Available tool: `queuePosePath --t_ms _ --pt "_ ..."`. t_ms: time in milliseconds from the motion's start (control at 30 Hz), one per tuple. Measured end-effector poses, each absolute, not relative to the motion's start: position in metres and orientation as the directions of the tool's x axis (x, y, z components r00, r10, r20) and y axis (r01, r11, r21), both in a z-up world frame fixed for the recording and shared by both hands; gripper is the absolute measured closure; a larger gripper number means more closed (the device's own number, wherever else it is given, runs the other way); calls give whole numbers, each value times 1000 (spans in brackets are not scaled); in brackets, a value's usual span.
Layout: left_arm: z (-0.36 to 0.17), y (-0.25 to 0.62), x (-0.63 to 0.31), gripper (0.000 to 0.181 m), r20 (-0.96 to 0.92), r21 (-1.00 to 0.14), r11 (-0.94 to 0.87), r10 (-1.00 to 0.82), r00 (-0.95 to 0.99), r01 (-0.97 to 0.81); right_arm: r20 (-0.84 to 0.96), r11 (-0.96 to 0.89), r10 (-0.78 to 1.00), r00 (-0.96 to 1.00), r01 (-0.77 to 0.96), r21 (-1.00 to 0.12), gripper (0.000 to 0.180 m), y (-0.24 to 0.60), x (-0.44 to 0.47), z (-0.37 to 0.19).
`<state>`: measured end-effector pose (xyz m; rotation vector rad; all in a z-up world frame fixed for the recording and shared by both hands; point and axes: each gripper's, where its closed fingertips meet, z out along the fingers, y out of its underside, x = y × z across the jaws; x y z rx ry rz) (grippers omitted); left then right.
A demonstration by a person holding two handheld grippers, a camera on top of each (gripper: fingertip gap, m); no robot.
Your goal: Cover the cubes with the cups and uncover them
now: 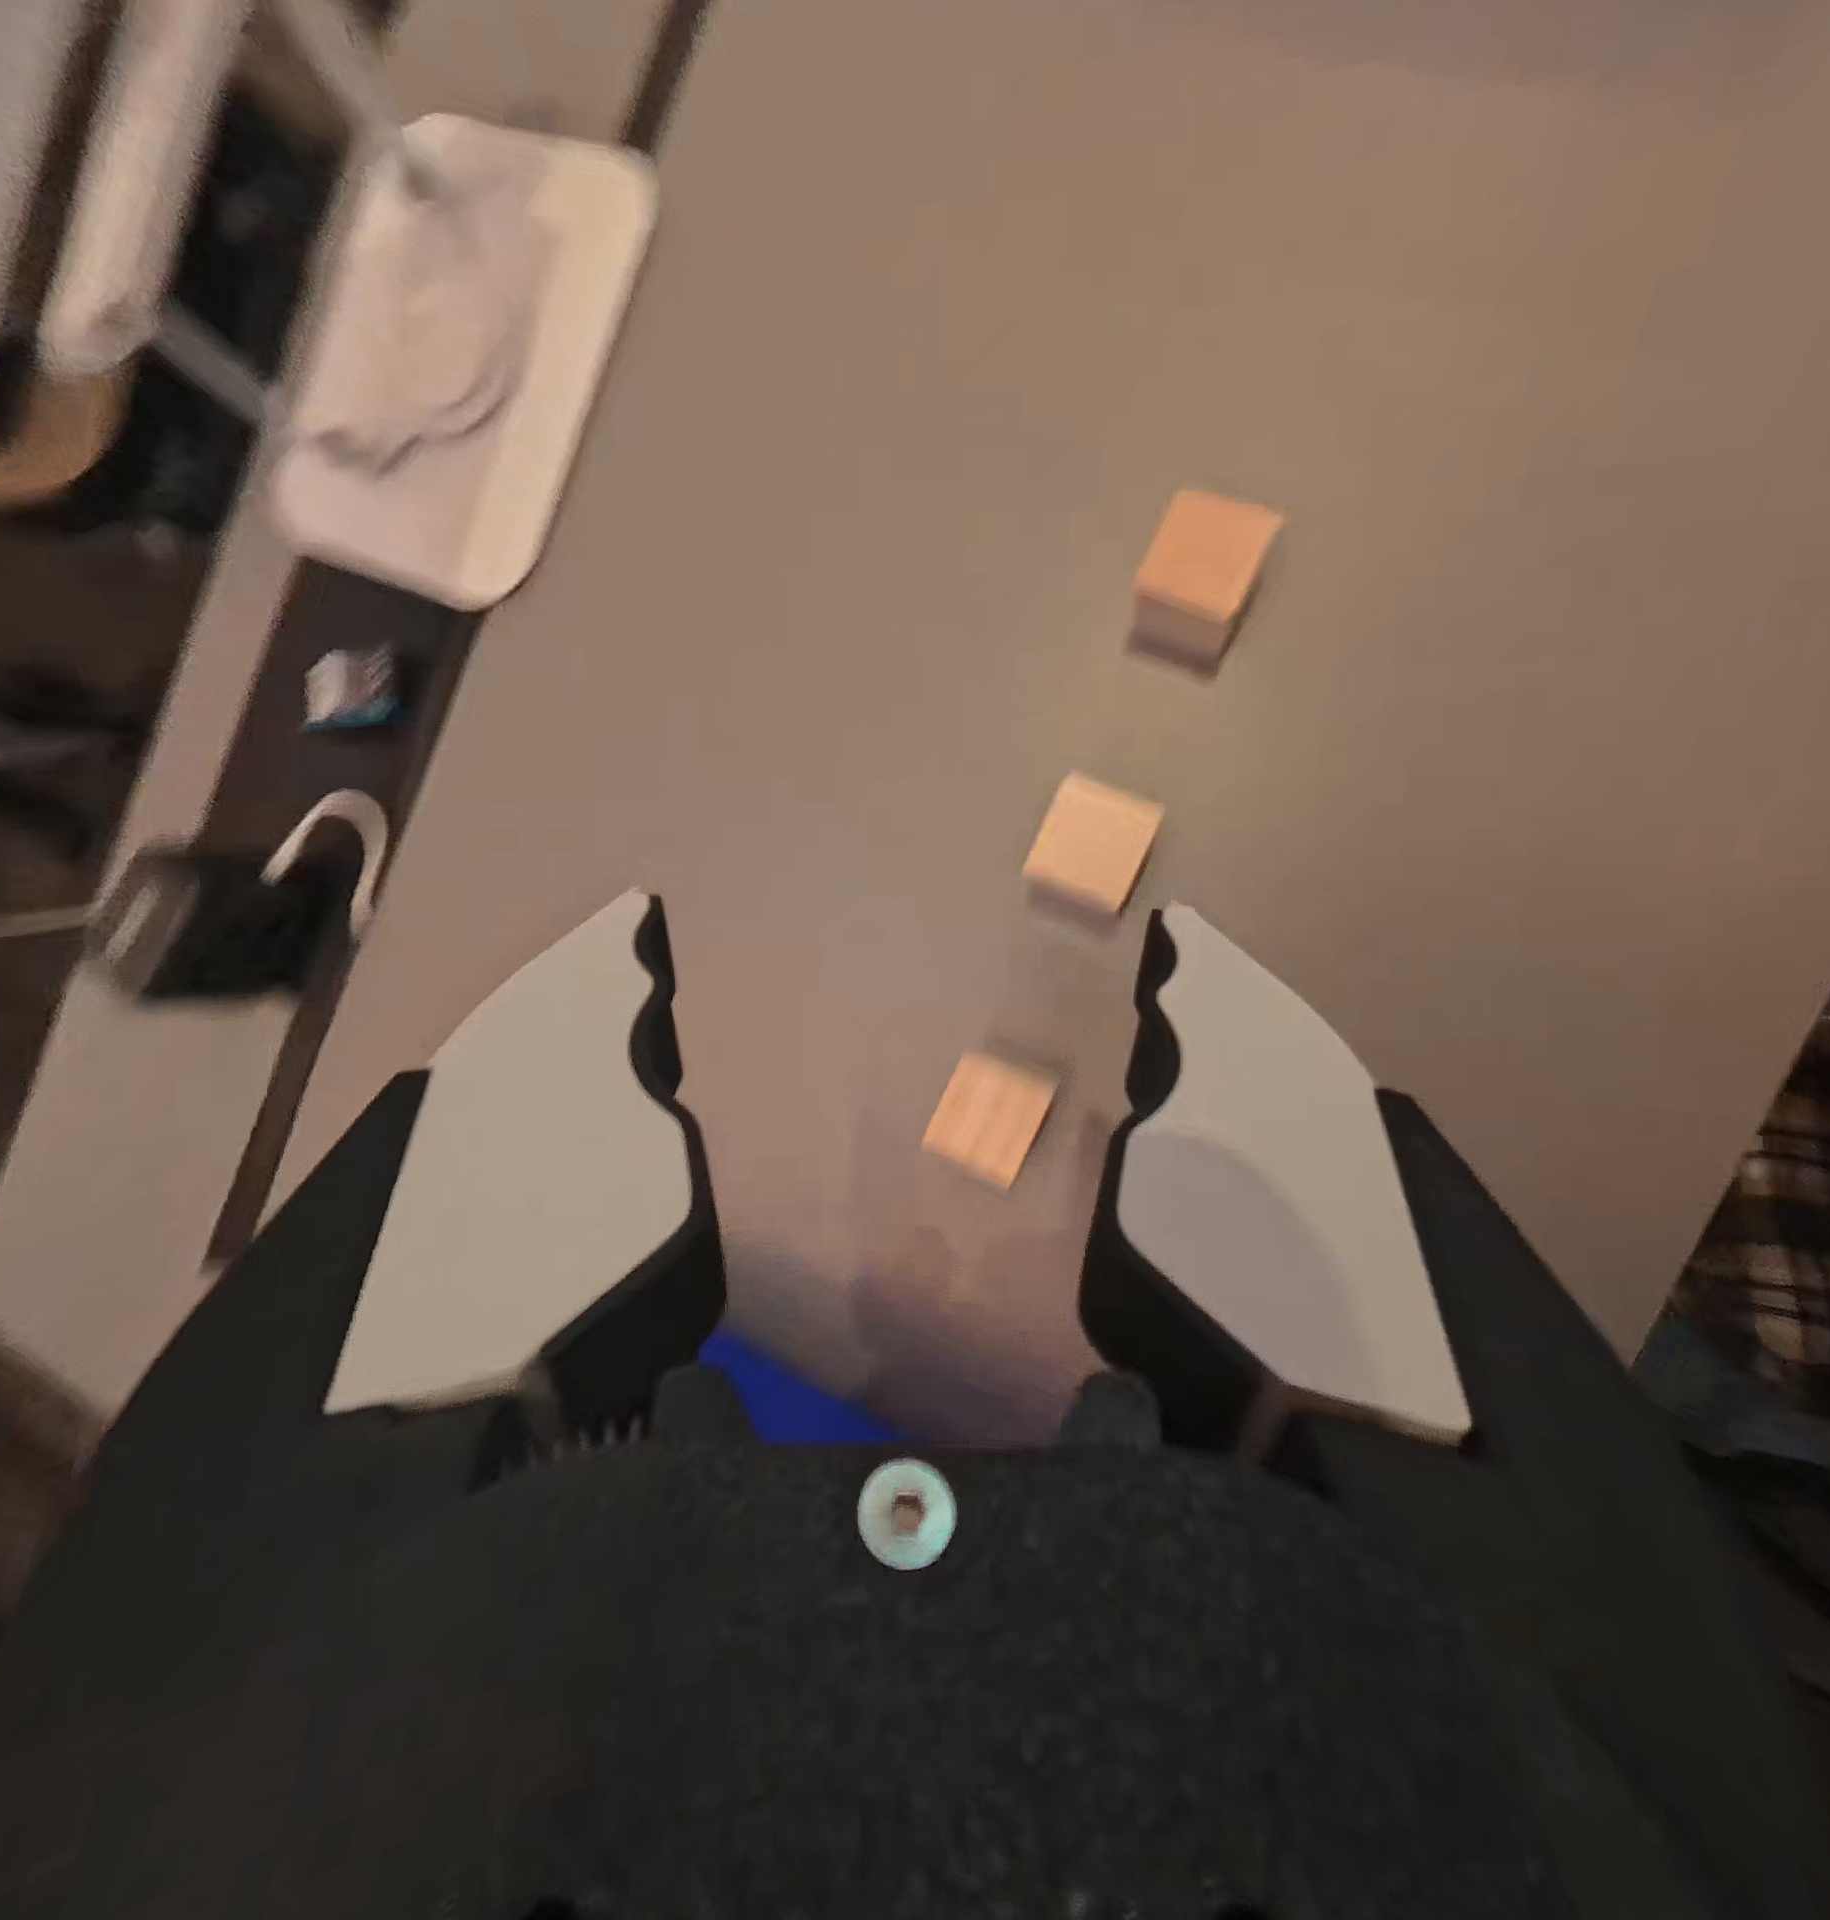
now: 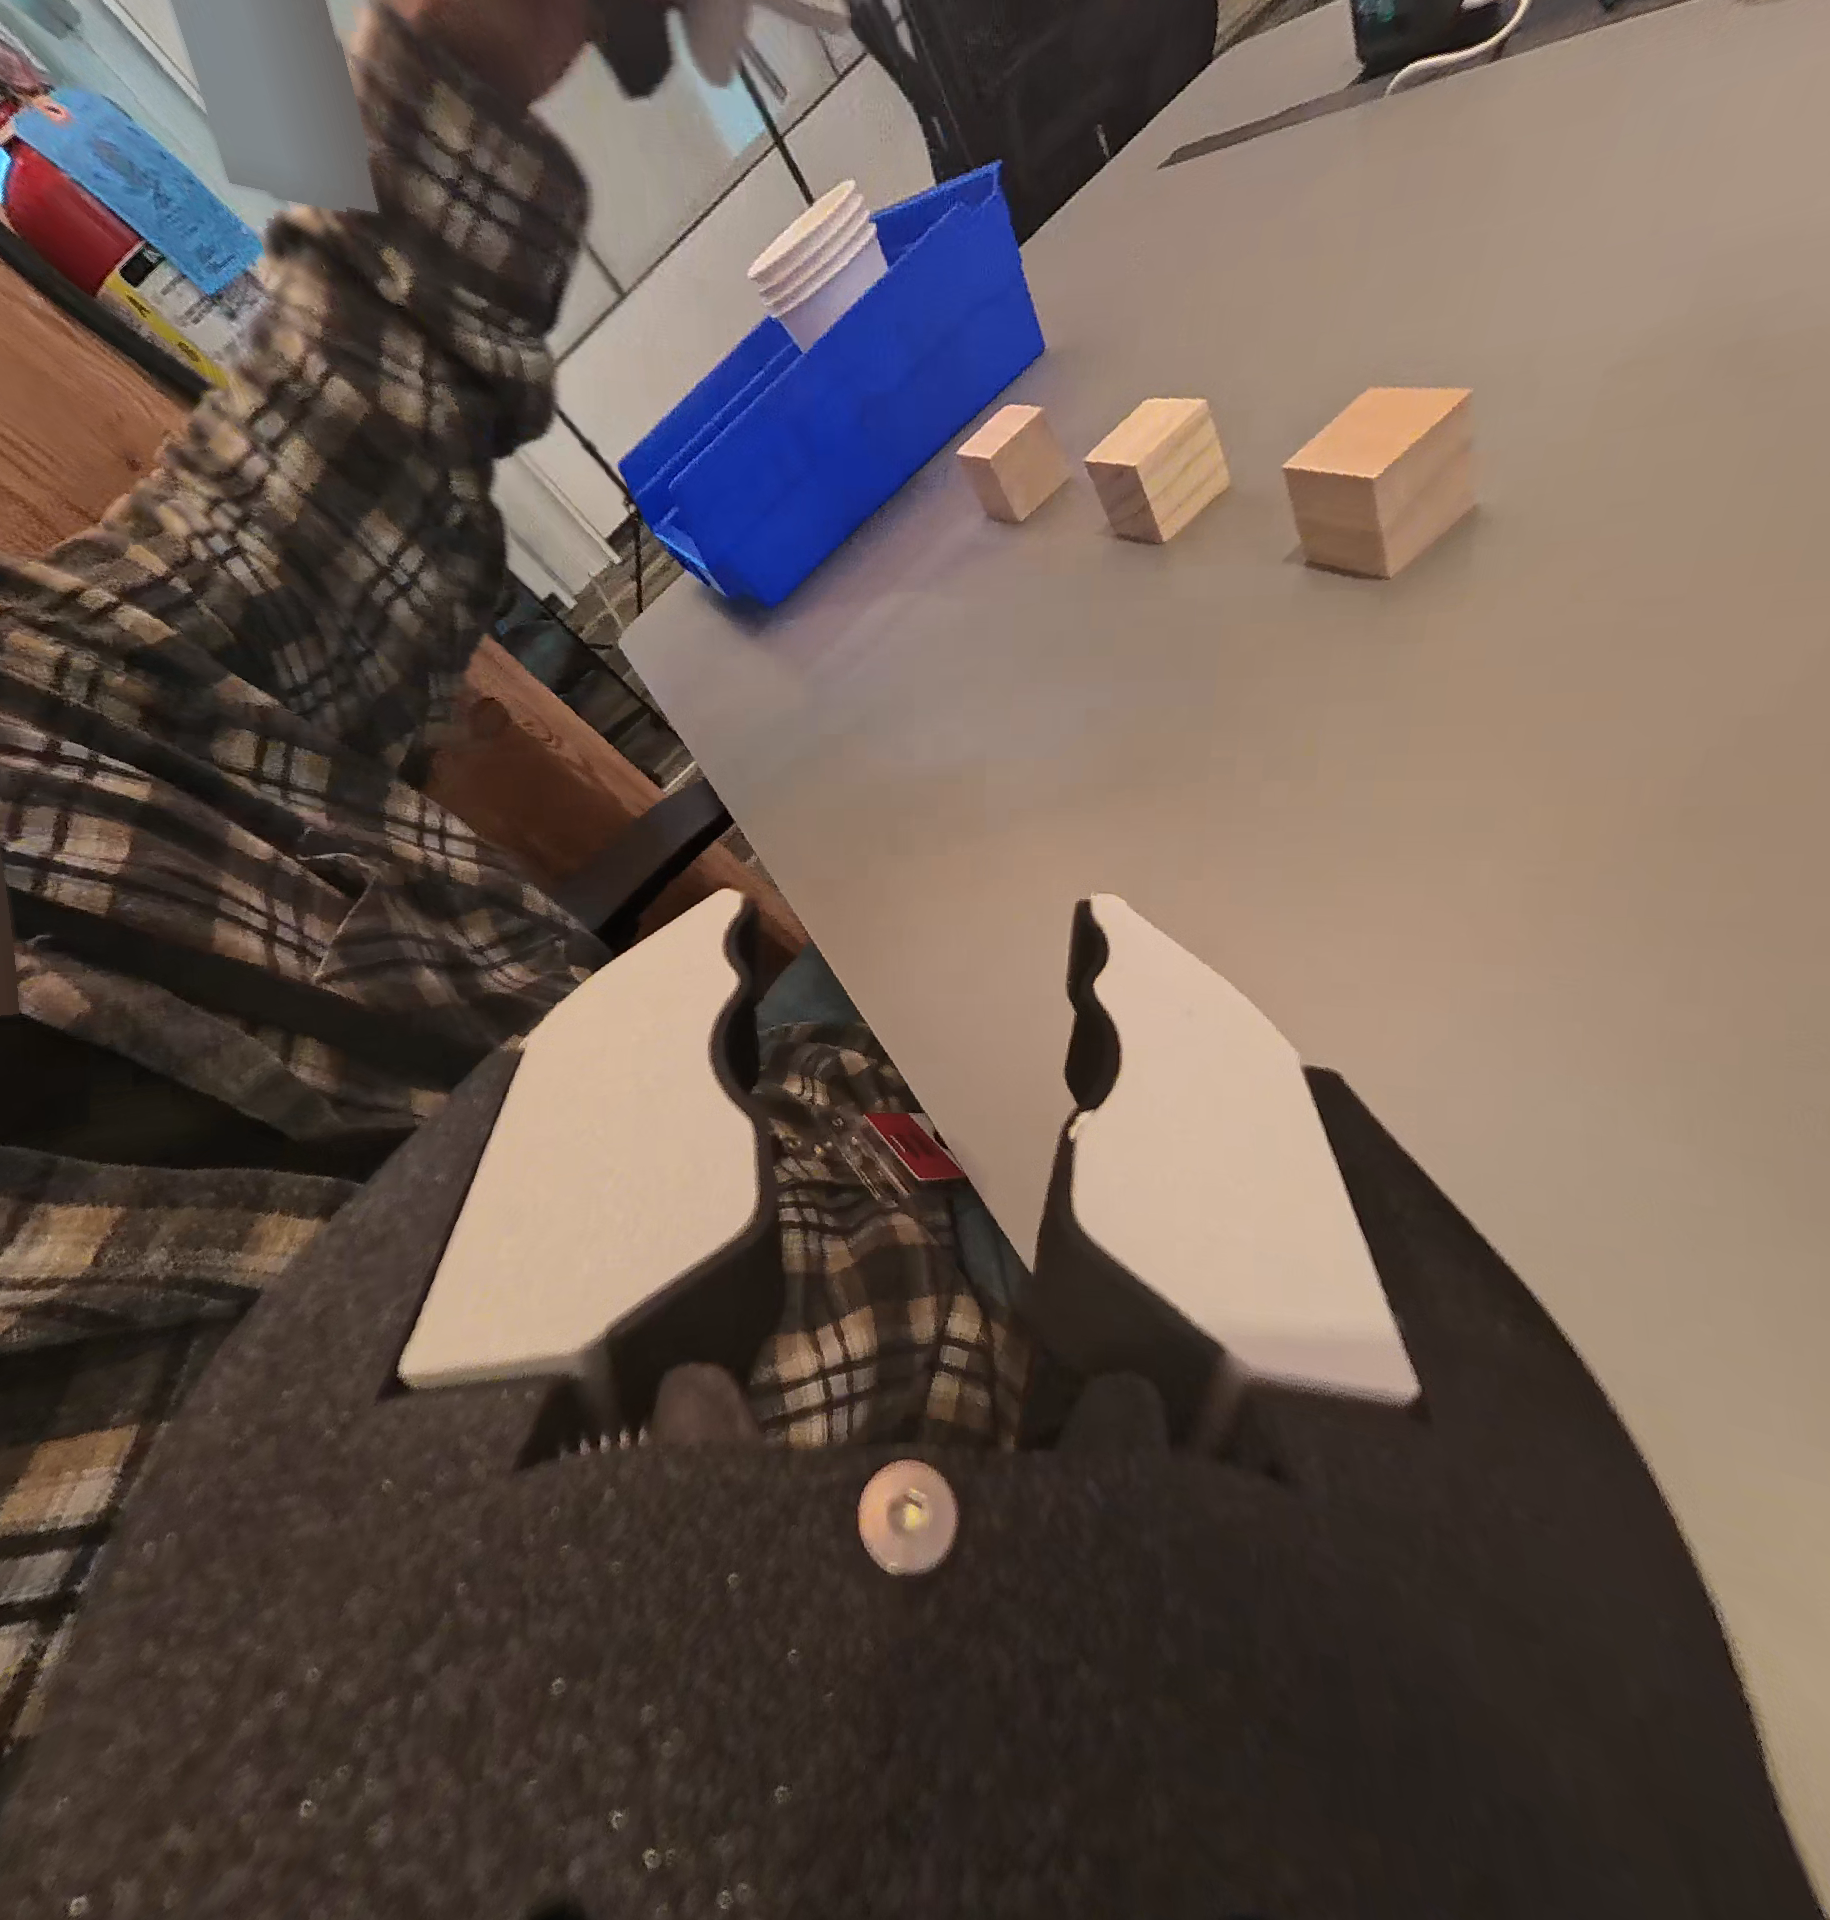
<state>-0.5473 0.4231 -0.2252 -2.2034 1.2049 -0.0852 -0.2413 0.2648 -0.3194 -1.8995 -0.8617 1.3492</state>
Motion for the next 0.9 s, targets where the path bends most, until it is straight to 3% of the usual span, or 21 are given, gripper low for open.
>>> queuePosePath --t_ms 200,400,633,767,900 --pt "-220 346 -695 101 -278 -521 -590 -565 776 -617 -525 -560 826 205 182 -808 122 264 -263 -318" --pt "-297 284 -754 104 -77 -407 -654 -671 737 -638 -488 -517 856 173 253 -817 123 259 -289 -307" --pt "-344 288 -798 106 -116 -367 -694 -626 771 -619 -454 -495 868 201 287 -820 122 250 -303 -300" --pt "-347 297 -823 108 -96 -487 -841 -218 971 -237 -459 -501 865 205 287 -816 122 250 -309 -301" --pt "-340 292 -813 108 244 -592 -768 118 963 244 -467 -501 865 181 311 -808 122 252 -318 -303"
